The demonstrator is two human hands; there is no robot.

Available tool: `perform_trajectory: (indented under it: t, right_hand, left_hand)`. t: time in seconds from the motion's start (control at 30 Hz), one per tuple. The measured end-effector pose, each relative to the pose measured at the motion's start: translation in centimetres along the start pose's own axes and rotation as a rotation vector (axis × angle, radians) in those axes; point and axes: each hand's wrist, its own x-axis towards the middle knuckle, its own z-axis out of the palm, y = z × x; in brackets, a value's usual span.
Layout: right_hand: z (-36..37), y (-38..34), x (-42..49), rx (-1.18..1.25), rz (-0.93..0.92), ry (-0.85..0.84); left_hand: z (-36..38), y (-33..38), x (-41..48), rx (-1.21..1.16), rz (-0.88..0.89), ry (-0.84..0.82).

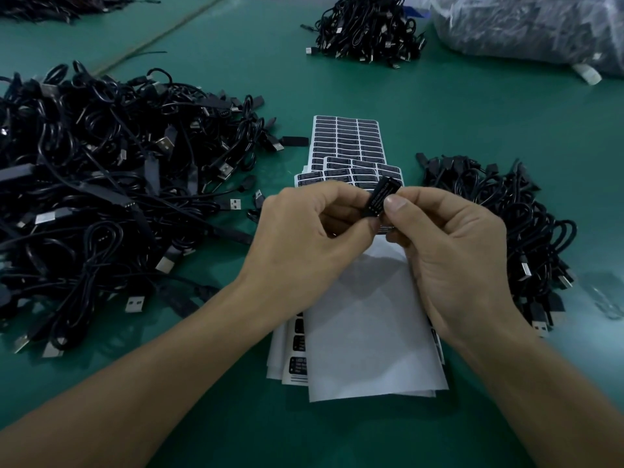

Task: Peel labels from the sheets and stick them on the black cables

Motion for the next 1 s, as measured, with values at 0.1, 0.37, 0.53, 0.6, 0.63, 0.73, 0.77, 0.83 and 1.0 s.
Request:
perform_trajectory:
  t: [0.1,0.37,0.53,0.6,0.63,0.73,0.77,0.83,1.0]
  right_hand:
    - [-0.01,0.05,-0.05,-0.023,-0.017,-0.009]
    - [0.11,-0.04,-0.01,0.012,0.011,-0.023]
    - [0.16,-0.19,-0.13,0.043,0.038,-0.054]
    - [0.2,-0.29,-0.2,0.047,0.041,-0.06]
    - [0.22,-0.35,-0.25,0.045,0.046,-0.064]
    - [0.32,-0.52,-0.32,0.053,0.064,-0.078]
    - [0.36,-0.56,-0.34,0.056,0.069,-0.081]
    - [0.41,-0.56,-0.37,0.055,0.075,-0.08]
    - [0.43,-0.41,-0.38,0.027,0.066,-0.06]
  left_hand:
    - [-0.04,0.07,-0.05,-0.031,-0.016,-0.015]
    - [-0.11,0.24,-0.01,-0.113,-0.054,-0.026]
    - [-0.08,0.23,-0.02,-0.104,-0.046,-0.008]
    - [-0.07,0.2,-0.01,-0.092,-0.044,-0.001]
    - [-0.1,0.2,-0.01,-0.087,-0.043,0.003]
    - [-0.15,0.18,-0.03,-0.072,-0.043,0.009]
    - [-0.17,0.18,-0.04,-0.068,-0.044,0.012]
    - [-0.14,0.2,-0.06,-0.061,-0.044,0.013]
    - [-0.1,0.19,-0.15,-0.063,-0.044,0.009]
